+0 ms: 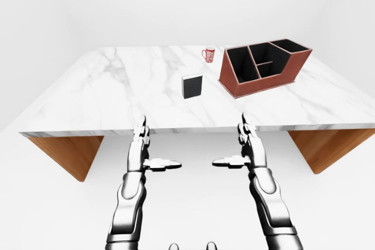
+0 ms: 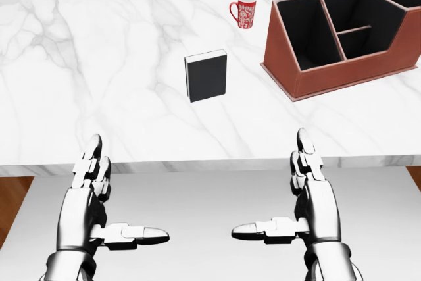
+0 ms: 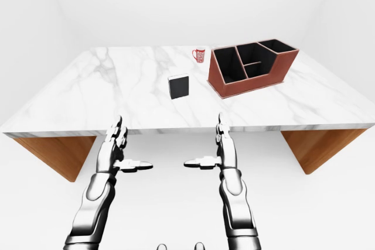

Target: Pick up the book and place it in the left compartment of the caddy.

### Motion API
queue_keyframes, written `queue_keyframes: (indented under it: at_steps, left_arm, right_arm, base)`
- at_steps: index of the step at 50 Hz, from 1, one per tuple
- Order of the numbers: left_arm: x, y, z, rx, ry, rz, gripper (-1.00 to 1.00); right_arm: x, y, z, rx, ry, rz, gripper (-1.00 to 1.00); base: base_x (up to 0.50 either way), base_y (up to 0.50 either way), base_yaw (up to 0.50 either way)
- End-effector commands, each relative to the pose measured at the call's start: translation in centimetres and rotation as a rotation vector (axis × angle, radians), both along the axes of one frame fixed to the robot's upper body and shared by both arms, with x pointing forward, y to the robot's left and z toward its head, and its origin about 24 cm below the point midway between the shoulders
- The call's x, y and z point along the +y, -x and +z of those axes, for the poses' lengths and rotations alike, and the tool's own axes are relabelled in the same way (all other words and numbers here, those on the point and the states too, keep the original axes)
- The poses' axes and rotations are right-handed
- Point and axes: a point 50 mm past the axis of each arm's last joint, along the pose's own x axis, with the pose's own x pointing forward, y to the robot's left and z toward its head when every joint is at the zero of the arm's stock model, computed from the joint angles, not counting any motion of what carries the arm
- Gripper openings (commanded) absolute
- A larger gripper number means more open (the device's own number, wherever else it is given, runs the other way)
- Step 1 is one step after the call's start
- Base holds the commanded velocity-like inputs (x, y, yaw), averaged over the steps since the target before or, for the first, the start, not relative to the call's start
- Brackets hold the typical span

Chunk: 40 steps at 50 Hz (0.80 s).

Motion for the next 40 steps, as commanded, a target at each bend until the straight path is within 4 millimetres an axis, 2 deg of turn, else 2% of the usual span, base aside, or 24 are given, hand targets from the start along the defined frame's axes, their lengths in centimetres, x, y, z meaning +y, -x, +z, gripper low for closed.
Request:
queue_keyframes:
  at_steps: [1, 10, 40]
  left_arm:
    - [0.66, 0.11, 0.01, -0.002, -0.001, -0.004, 1.0]
    - [0.63, 0.15, -0.02, -0.002, -0.004, -0.006, 1.0]
    - [0.64, 0.15, 0.09, -0.005, -0.001, -0.006, 1.0]
  right_arm:
    - [-0.65, -0.03, 0.1, -0.007, 0.019, -0.026, 1.0]
    - [-0.67, 0.35, 0.54, -0.038, 0.023, -0.022, 1.0]
    - [-0.51, 0.23, 0.4, -0.021, 0.022, -0.001, 1.0]
  base:
    - [0.0, 0.0, 0.0]
    - [0.0, 0.0, 0.0]
    - [0.5, -0.01, 0.0]
